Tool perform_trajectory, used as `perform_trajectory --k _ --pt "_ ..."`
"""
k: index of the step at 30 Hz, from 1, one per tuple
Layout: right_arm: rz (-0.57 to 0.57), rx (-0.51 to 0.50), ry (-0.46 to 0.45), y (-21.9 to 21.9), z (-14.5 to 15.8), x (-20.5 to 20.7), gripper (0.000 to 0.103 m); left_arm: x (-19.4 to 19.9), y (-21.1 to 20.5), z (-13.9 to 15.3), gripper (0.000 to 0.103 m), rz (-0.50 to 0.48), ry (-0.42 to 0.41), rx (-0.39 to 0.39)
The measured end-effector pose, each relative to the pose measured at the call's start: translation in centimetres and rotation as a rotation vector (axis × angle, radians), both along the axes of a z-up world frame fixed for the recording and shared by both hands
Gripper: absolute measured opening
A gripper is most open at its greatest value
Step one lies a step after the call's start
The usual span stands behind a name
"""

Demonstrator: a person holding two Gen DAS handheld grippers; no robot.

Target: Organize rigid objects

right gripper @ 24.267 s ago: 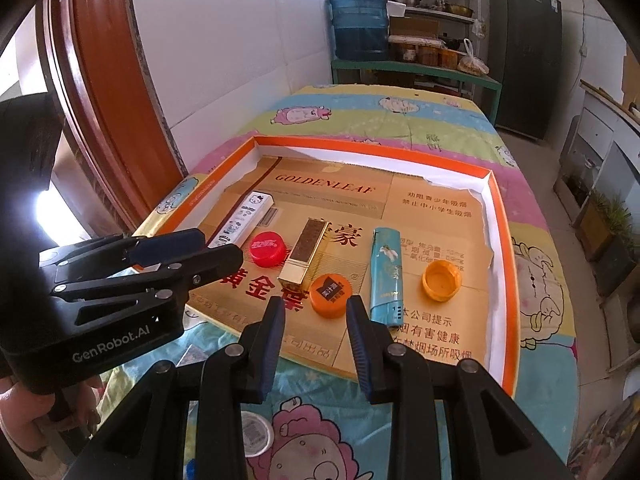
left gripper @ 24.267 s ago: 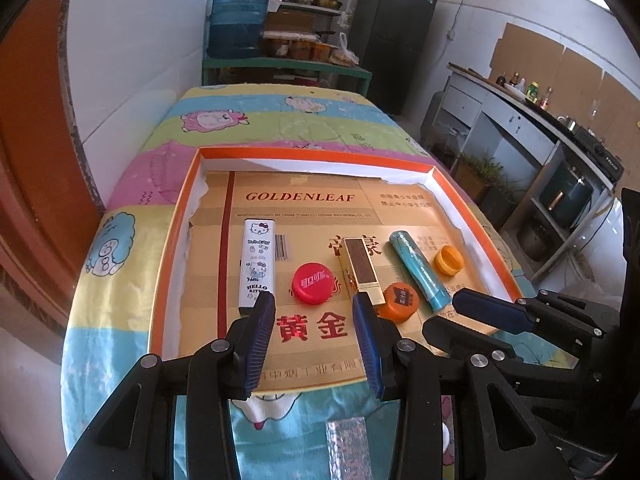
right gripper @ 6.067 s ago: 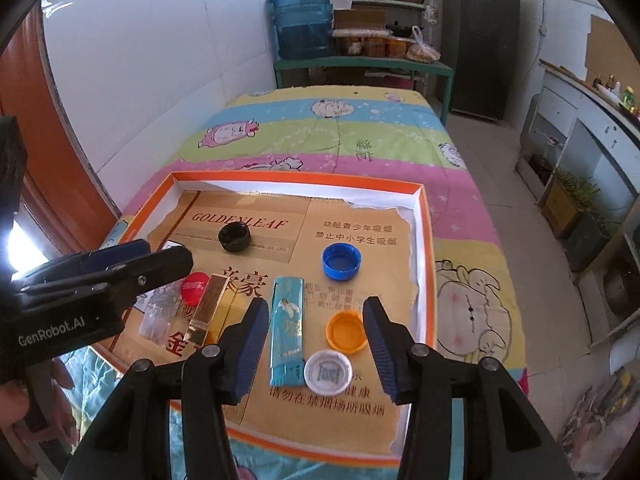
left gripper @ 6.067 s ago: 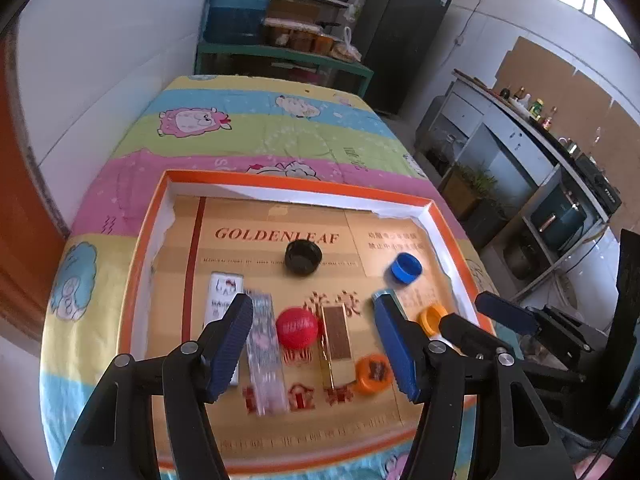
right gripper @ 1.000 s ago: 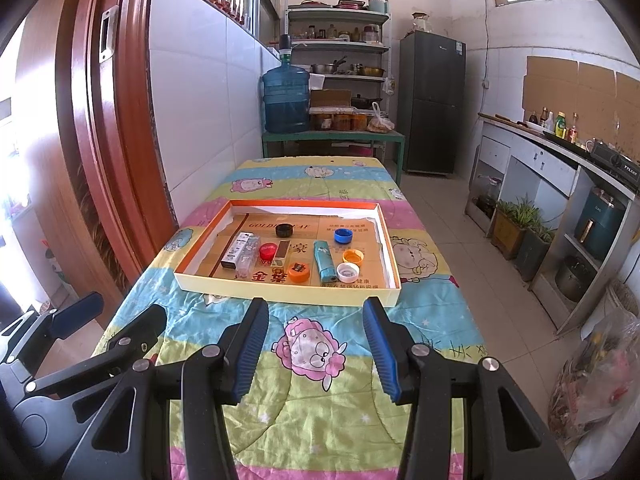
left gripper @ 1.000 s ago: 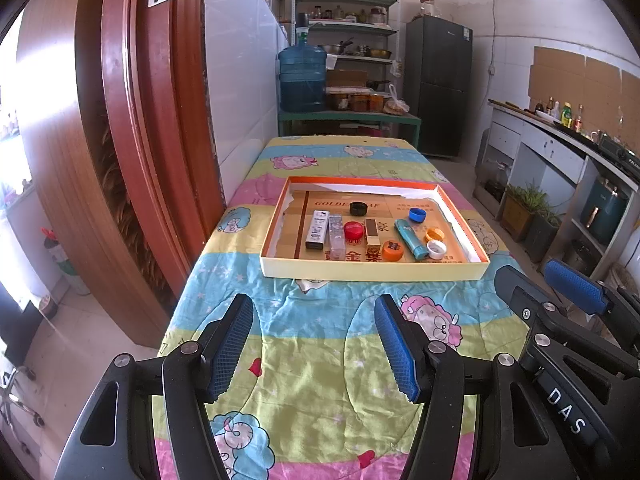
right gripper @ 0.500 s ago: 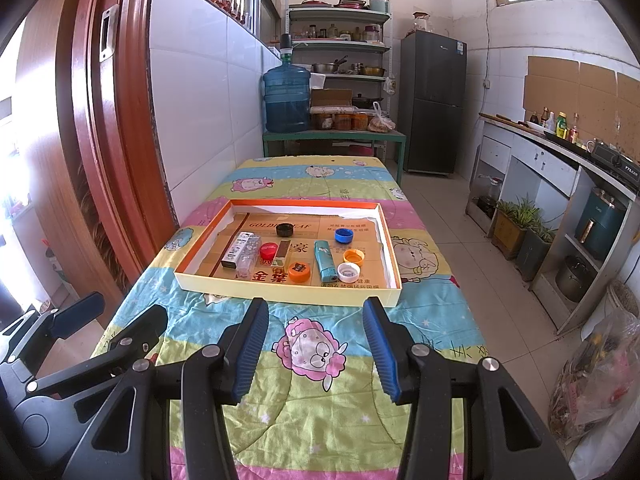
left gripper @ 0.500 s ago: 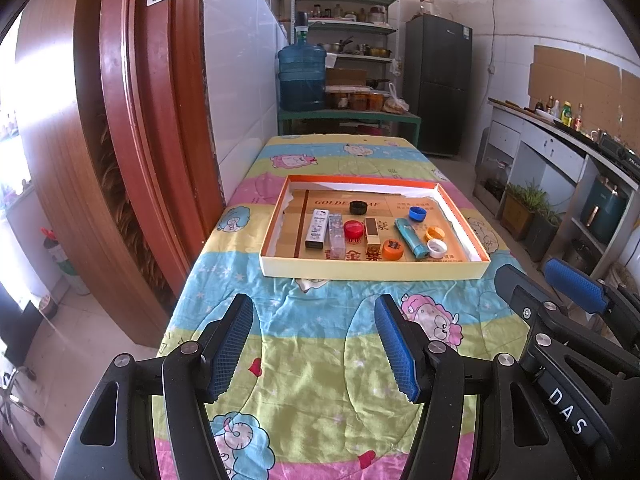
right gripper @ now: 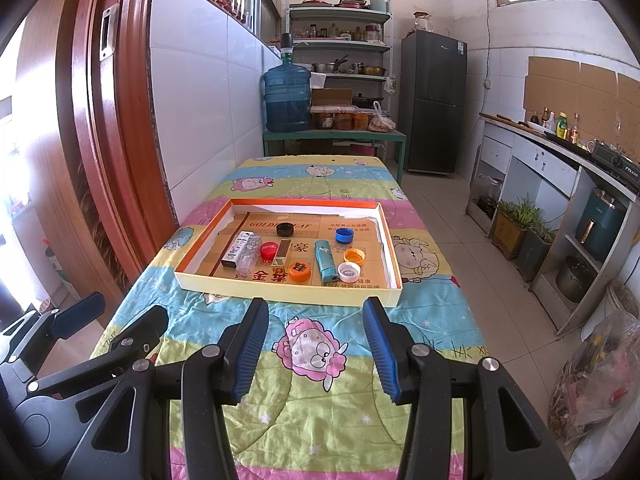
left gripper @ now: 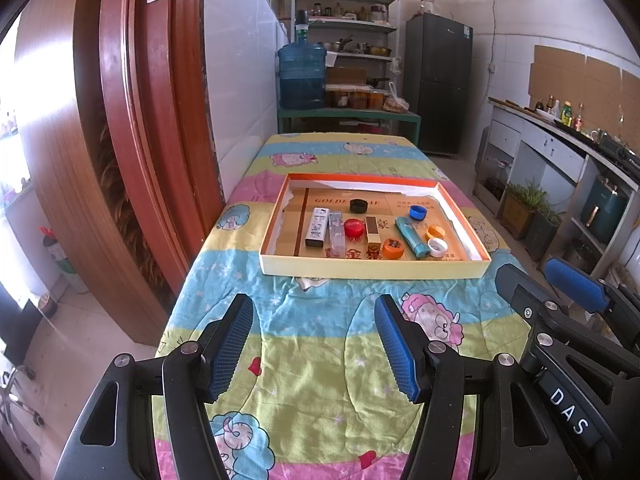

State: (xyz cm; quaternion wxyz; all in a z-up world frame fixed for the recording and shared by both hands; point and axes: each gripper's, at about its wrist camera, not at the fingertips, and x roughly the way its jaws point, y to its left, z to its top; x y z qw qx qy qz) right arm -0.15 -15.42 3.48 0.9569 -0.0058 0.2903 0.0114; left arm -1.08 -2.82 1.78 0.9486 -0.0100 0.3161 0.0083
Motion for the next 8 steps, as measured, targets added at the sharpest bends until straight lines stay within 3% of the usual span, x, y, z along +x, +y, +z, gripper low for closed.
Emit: perform_trajectory --k 8 --pt "-0.001 0.002 0.002 -0.03 -0.05 0.12 0.049 0.01 -0.10 -0.26 0.065 0.008 -0.002 0.012"
